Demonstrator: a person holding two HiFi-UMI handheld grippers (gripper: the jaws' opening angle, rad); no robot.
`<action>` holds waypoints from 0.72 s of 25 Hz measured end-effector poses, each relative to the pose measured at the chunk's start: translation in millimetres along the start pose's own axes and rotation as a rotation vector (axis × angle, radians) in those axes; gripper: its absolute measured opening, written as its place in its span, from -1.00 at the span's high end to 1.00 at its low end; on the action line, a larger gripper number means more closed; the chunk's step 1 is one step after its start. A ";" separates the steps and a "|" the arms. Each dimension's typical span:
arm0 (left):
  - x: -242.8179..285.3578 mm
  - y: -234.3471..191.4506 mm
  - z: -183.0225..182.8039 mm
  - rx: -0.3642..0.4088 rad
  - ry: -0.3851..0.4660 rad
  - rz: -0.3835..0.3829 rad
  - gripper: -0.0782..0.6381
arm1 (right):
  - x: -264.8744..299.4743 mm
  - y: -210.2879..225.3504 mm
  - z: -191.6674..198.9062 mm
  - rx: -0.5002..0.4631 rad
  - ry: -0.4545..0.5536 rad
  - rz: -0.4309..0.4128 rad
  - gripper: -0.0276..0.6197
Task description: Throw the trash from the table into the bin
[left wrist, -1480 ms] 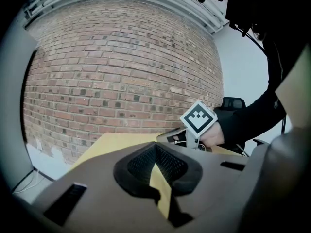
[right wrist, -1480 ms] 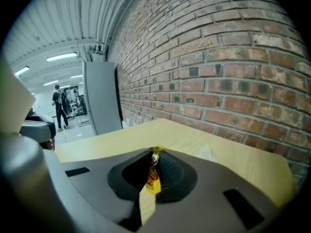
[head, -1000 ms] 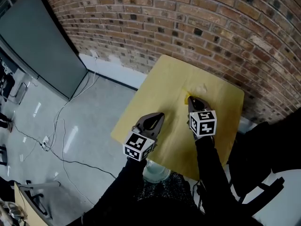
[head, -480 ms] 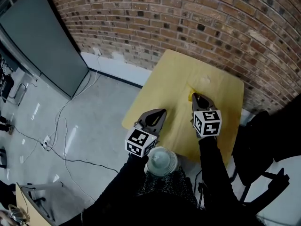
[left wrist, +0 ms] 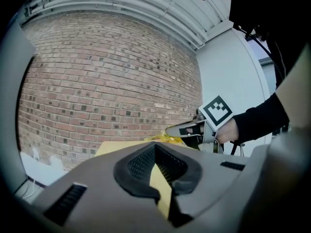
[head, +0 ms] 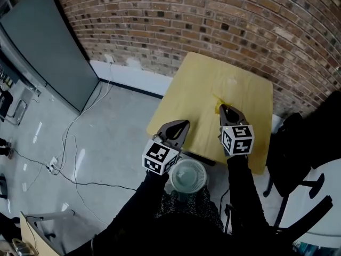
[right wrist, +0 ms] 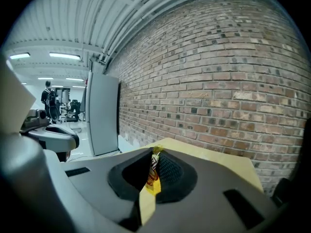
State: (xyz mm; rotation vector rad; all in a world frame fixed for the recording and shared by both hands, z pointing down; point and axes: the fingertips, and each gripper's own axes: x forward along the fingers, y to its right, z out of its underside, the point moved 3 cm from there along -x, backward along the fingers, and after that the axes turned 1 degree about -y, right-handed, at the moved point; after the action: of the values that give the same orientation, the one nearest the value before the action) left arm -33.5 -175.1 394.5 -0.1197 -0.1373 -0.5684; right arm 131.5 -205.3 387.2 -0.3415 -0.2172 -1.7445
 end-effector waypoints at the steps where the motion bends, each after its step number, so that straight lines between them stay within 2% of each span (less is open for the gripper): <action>1: -5.2 0.9 -0.2 0.002 0.002 0.004 0.78 | -5.0 -4.1 -1.6 0.001 0.006 0.006 0.87; 10: -44.4 12.5 4.8 0.001 -0.006 0.036 0.78 | -44.2 -35.8 2.0 0.030 0.021 0.040 0.87; 18: -58.7 22.1 -5.9 0.012 0.021 0.031 0.78 | -63.3 -57.5 -0.6 0.024 0.032 0.015 0.88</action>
State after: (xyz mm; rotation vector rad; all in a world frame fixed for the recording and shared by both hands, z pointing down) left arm -69.9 -126.6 377.5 -0.1037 -0.1182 -0.5377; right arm 86.2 -135.6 367.2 -0.2972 -0.2117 -1.7296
